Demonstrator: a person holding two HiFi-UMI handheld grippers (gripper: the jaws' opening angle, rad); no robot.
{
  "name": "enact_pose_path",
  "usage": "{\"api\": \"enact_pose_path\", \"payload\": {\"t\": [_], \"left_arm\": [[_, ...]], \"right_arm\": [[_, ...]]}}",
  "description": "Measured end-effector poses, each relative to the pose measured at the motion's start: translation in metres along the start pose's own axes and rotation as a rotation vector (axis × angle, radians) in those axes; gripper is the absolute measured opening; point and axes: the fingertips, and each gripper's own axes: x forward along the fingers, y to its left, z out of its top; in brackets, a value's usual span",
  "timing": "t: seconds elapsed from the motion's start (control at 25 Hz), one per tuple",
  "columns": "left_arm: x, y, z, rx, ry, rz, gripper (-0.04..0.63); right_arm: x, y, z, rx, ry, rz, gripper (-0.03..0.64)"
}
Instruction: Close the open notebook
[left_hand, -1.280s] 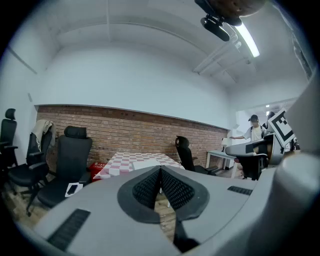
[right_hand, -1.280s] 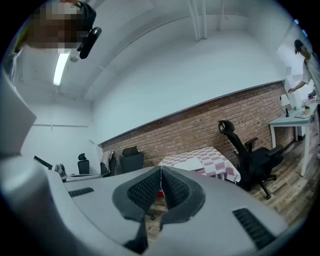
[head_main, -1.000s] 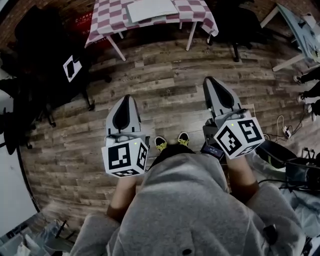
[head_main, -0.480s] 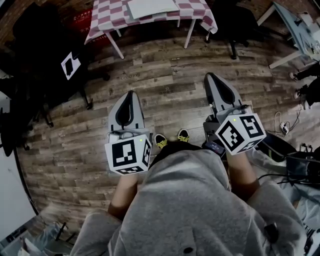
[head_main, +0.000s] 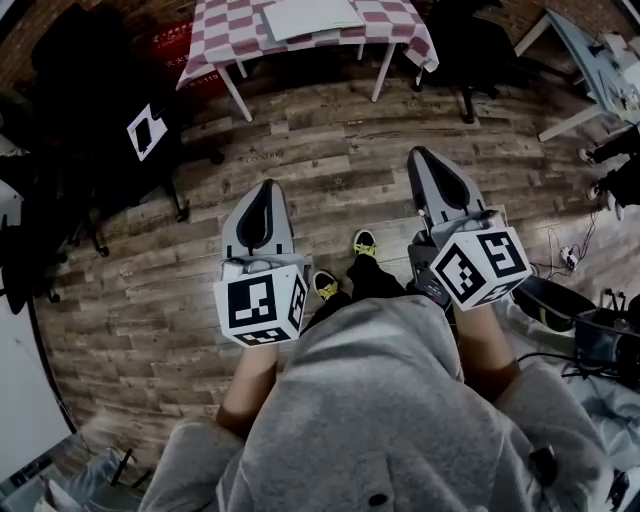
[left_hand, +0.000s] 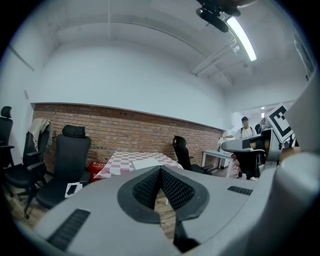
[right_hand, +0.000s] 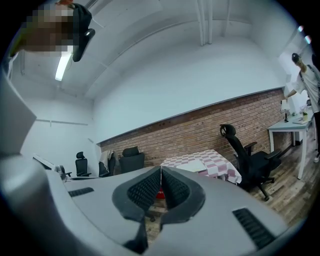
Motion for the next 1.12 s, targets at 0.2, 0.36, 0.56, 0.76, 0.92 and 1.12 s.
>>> {"api": "enact_pose_path", "payload": {"t": [0.2,0.36,0.56,0.76,0.92,1.12], "left_arm": [[0.005,-0.002,0.004,0.009,0.003,-0.002,0.008],[0.013,-0.002,0.006,0.015,0.003,-0.001,0.008],[0.033,-0.002,0.008,0.018,0.008,0.004,0.008],[0.059,0.002,0.013,0.024,0.011,0.010,0.008],[0.083,0.005,0.015,0.029,0.021,0.016,0.008],[0.120,0.006,0.015,0.030,0.044,0.016,0.008]], "right_arm": [[0.003,-0.002,0.003,-0.007,-0.006,0.009,0.025],[0.011,-0.007,0.004,-0.002,-0.006,0.009,0.025],[0.030,-0.020,0.004,0.006,0.002,0.024,0.025],[0.054,-0.035,0.006,0.014,0.005,0.036,0.025],[0.073,-0.053,0.006,0.011,0.019,0.033,0.025],[0.098,-0.081,0.008,0.022,0.033,0.025,0.025]]}}
